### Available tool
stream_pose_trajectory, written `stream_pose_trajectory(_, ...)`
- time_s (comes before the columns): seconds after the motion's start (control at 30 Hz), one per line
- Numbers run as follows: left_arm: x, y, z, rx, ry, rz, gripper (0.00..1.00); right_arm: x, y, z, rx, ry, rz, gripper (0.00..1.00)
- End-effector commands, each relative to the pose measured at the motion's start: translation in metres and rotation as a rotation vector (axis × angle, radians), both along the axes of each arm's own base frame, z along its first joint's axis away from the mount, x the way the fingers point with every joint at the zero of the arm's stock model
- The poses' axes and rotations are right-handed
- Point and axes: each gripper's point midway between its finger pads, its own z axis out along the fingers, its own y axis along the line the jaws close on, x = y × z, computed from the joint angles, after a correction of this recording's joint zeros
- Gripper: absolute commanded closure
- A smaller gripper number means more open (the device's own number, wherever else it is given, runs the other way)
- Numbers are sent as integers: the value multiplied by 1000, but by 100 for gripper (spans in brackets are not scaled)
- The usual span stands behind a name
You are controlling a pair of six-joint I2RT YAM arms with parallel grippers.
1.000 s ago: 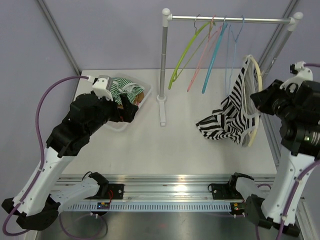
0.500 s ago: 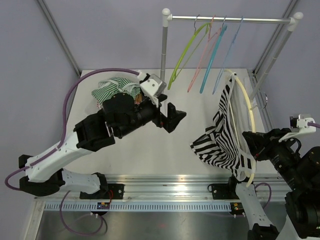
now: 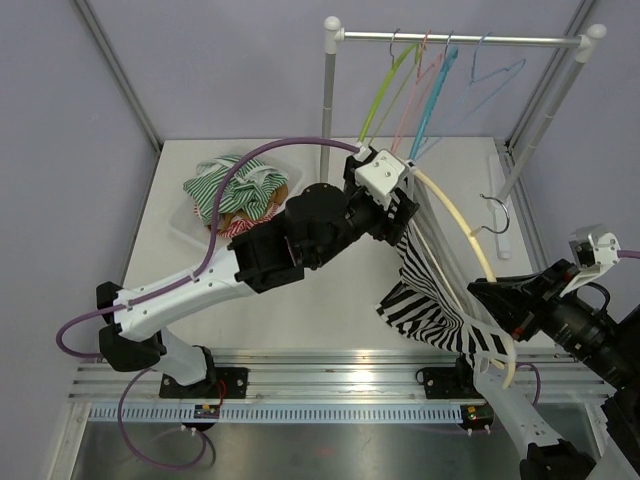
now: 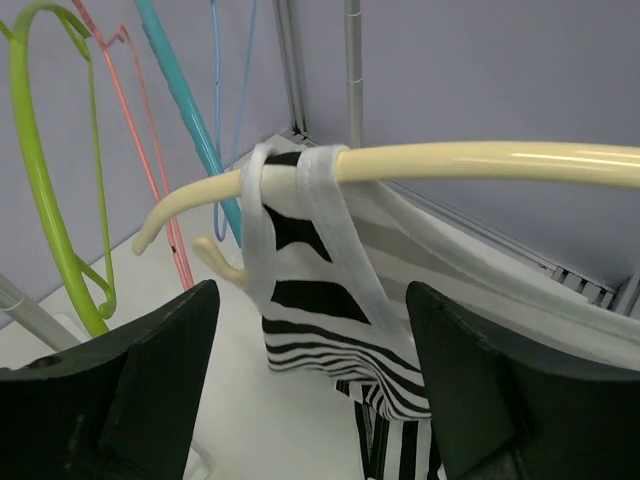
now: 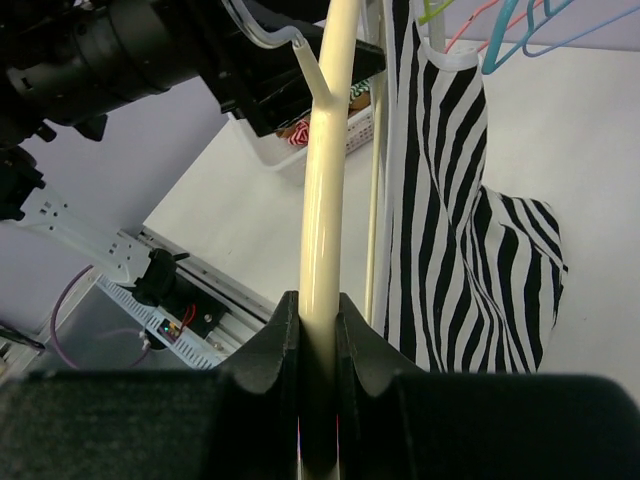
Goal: Remove the tank top from the hanger
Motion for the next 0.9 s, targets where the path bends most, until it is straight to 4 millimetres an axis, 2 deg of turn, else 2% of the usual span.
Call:
stream_pose_trajectory(0.0,9,11,50,-132,-77,71,31,-4,9,26,18,-87,76,100)
stream_pose_trajectory(0.1,15,12,46,-122,-84,110,48,-4,10,26,13,-85,95,100)
stream_pose_trajectory(0.13,20,13,42,-109,-80,138,69,-2,9,25,10,-83,87,100)
stream_pose_trajectory(0.2,22,16,41,-100,-75,159,78,6,2,21,-7,-73,39,100)
stream_pose_trajectory(0.23,23,20,42,-102,-73,177,87,9,0,19,-12,-69,28,100)
stream_pose_trajectory(0.3,24,27,37,-97,-64,200,90,19,0,12,-27,-40,20,100)
stream_pose_trajectory(0.37,26,47,42,-116,-58,259,97,26,5,6,-29,-14,45,100)
stream_pose_trajectory(0.4,28,53,34,-111,-48,291,100,30,8,3,-35,-5,62,100)
stream_pose_trajectory(0.53,48,112,25,-136,34,496,100,34,26,-6,-41,32,198,100)
stream_pose_trajectory(0.57,61,133,22,-142,52,563,100,31,32,-8,-34,39,246,100)
stream_pose_trajectory(0.6,62,153,20,-165,90,600,100,31,34,-9,-37,41,266,100)
stream_pose_trajectory(0.67,75,184,10,-170,109,672,100,28,41,-10,-22,47,319,100)
stream_pose_trajectory(0.73,74,203,11,-192,123,667,100,26,46,-11,-10,59,359,100)
stream_pose_trajectory(0.8,82,221,-2,-171,142,705,100,30,49,-11,4,74,376,100)
stream_pose_trajectory(0.87,82,217,-6,-149,138,636,100,37,53,-9,28,86,392,100)
